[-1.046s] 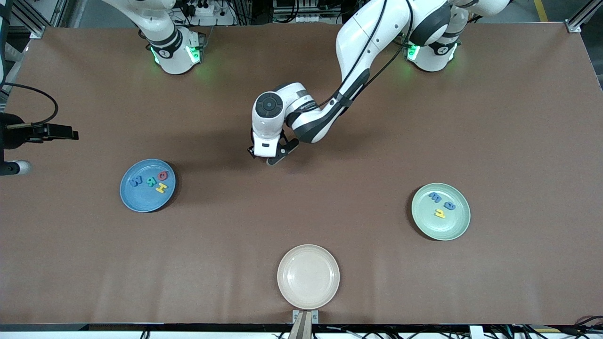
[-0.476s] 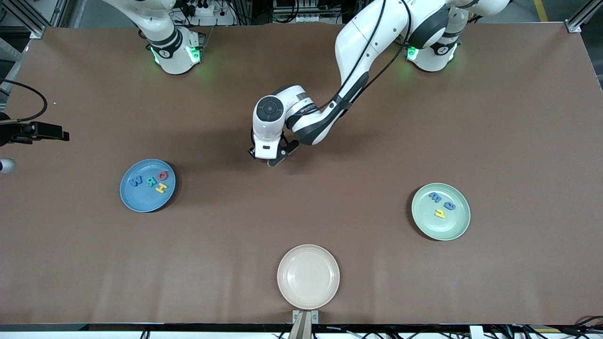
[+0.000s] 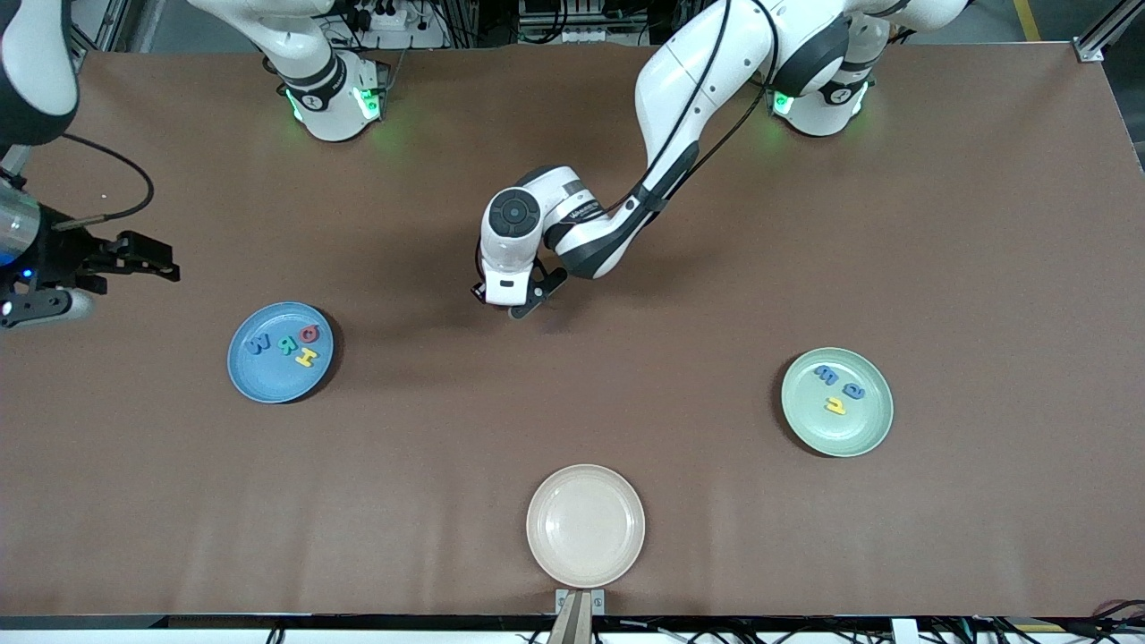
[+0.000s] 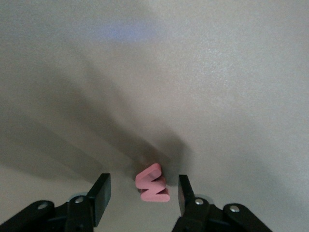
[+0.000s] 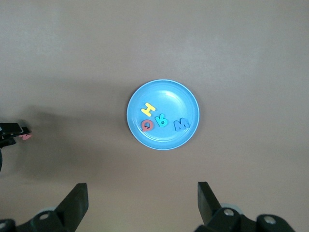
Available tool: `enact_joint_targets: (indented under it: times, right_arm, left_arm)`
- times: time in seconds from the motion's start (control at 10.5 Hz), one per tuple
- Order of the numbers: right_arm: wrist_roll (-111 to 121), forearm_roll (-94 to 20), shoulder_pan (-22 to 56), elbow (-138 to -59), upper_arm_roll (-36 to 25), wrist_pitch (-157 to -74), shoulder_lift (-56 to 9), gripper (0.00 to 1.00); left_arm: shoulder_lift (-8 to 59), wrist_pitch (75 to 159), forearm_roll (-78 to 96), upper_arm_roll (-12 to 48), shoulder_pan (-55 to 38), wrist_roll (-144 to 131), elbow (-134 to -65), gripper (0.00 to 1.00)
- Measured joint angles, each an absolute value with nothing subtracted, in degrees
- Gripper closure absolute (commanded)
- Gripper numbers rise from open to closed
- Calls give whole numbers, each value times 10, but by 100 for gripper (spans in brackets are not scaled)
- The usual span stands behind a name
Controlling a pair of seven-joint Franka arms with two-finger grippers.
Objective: Sort uppercase to blue plate, lowercase to green plate
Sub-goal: 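Grasp pink W with the left gripper while the right gripper withdraws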
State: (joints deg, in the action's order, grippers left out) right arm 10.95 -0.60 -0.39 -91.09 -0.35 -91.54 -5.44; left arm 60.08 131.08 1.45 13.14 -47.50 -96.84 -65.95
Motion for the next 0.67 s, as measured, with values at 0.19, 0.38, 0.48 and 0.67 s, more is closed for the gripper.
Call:
enact_joint_targets:
  times: [0.19, 0.38, 0.48, 0.67]
  right_arm:
    - [110, -7, 51, -943, -56, -942, -18, 0]
    - [110, -8, 55, -952, -68, -945, 1, 0]
    - [110, -8, 55, -953, -71, -945, 3, 0]
    - [110, -8, 55, -954, -72, -946, 3, 0]
  left_arm:
    - [604, 1318, 18, 131, -475, -969, -659, 39]
    - [604, 1323, 29, 131, -475, -969, -659, 41]
    - [605, 1324, 31, 131, -475, -969, -659, 42]
    - [606, 1326, 33, 131, -475, -969, -659, 49]
